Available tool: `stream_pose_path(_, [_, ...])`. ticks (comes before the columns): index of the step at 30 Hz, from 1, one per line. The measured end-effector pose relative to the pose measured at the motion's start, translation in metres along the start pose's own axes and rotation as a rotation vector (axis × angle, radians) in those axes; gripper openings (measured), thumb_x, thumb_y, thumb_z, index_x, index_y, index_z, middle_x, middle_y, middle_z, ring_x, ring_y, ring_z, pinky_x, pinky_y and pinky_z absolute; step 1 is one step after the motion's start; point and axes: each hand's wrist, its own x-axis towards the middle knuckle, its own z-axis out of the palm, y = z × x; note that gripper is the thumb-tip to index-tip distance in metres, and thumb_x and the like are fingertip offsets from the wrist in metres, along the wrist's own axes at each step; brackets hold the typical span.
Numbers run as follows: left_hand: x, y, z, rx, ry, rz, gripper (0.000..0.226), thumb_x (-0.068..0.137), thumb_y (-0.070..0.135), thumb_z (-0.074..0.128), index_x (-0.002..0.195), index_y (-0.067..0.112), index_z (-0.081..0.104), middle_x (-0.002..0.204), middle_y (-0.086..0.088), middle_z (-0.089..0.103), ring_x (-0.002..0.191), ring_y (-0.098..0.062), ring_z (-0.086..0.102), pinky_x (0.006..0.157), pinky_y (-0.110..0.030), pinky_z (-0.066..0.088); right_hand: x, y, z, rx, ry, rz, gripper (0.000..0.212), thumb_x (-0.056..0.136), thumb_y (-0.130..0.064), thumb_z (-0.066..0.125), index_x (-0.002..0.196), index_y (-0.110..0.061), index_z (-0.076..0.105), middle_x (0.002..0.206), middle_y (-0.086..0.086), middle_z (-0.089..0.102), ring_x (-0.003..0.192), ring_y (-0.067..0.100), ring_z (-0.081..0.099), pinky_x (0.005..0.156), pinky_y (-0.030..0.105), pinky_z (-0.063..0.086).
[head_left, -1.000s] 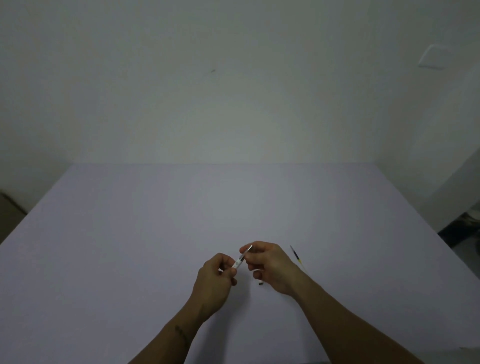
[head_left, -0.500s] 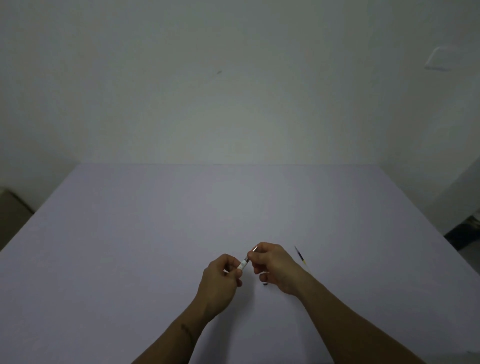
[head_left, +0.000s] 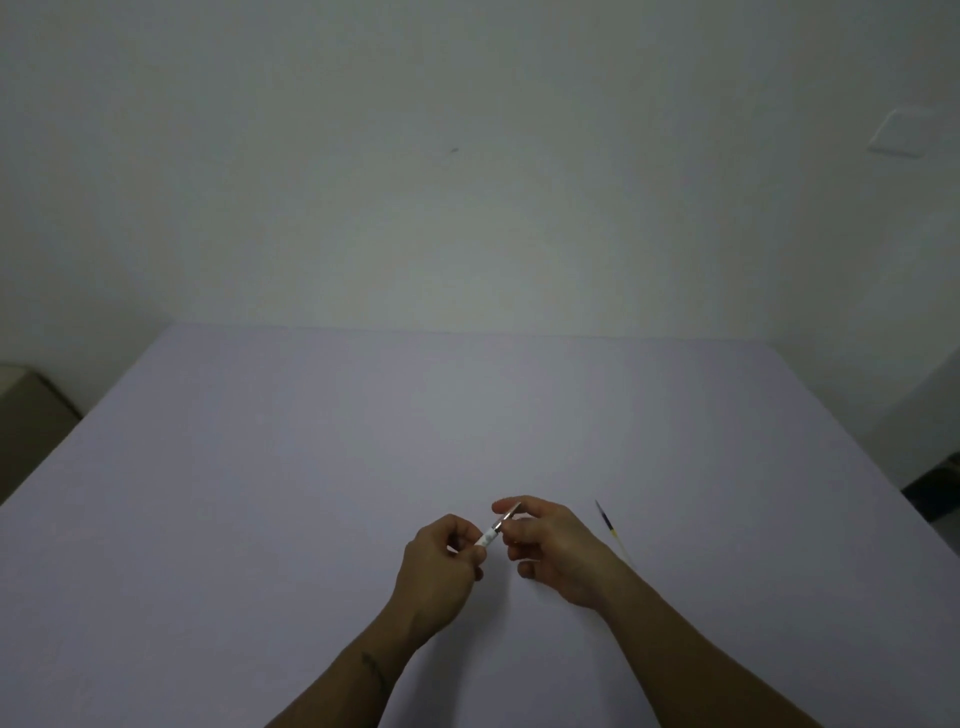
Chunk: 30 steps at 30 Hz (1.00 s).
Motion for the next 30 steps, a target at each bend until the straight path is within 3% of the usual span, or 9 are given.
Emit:
stream_pose_path(2, [0.0006,0.0001,0.0008,0.006,0.006,0.002,0.006,0.092,0.009,0.062,0.090,0.012,0.066,0.083,-0.005,0.067,0.072,-0.018,0.068,0.063,-0.024,0.055,0.0004,-0.0011,0.0009,-0.028,0.033,-0.014,0.020,0.090,-0.001,0.058,0.095,-0.010,0.075,0.070,0.002,0.061,0.066,0.017,0.055,0.058,0.028,0.045])
stream_pose_path(7, [-0.0008,-0.0008,0.0029,0.004,0.001,0.006,0.009,0.091,0.008,0.062,0.087,0.015,0.066,0.082,-0.004,0.067,0.071,-0.016,0.070,0.063,-0.025,0.054,0.0020,-0.0037,0.0020,-0.088,0.068,0.001,0.007,0.090,-0.010,0.064,0.084,-0.006,0.067,0.068,0.004,0.055,0.061,0.016,0.053,0.053,0.027,0.040])
stream_pose_path(13, [-0.0002,0.0004,0.0023,-0.009,0.011,0.000,0.006,0.091,0.008,0.062,0.091,0.012,0.066,0.084,-0.004,0.067,0.074,-0.019,0.070,0.061,-0.023,0.050,0.0036,-0.0045,-0.0006,-0.029,0.054,-0.011,0.015,0.089,-0.004,0.061,0.091,-0.009,0.075,0.068,0.002,0.061,0.063,0.015,0.054,0.053,0.026,0.040])
stream_pose_path(18, [-0.0014,0.0010,0.0052,-0.029,0.018,0.013,0.005,0.091,0.008,0.062,0.090,0.011,0.066,0.082,-0.004,0.066,0.072,-0.019,0.070,0.066,-0.028,0.057,0.0063,-0.0051,0.0008,-0.130,0.107,-0.011,0.012,0.087,-0.019,0.068,0.083,-0.008,0.065,0.066,0.005,0.055,0.061,0.016,0.054,0.051,0.027,0.037])
stream_pose_path(21, [0.0008,0.0009,0.0038,-0.031,0.024,0.016,0.006,0.090,0.008,0.063,0.090,0.011,0.067,0.082,-0.005,0.067,0.072,-0.020,0.069,0.070,-0.033,0.059,0.0038,-0.0057,0.0014,-0.071,0.045,-0.005,0.009,0.088,-0.015,0.066,0.093,-0.009,0.070,0.068,0.001,0.058,0.061,0.015,0.055,0.050,0.026,0.038])
stream_pose_path(24, [0.0021,0.0014,0.0020,-0.039,0.030,0.012,0.005,0.090,0.008,0.063,0.090,0.012,0.067,0.083,-0.005,0.068,0.072,-0.020,0.069,0.073,-0.036,0.060,0.0024,-0.0054,0.0002,-0.024,-0.007,-0.021,0.023,0.089,-0.003,0.060,0.105,-0.012,0.074,0.072,0.000,0.062,0.065,0.016,0.054,0.053,0.025,0.040])
stream_pose_path(30, [0.0007,0.0009,0.0031,-0.056,0.009,0.019,0.006,0.091,0.009,0.062,0.090,0.012,0.067,0.081,-0.003,0.066,0.071,-0.019,0.070,0.072,-0.033,0.059,0.0055,-0.0016,0.0012,-0.099,0.080,-0.040,0.010,0.087,-0.012,0.067,0.078,-0.012,0.072,0.071,0.005,0.058,0.065,0.016,0.054,0.055,0.028,0.039])
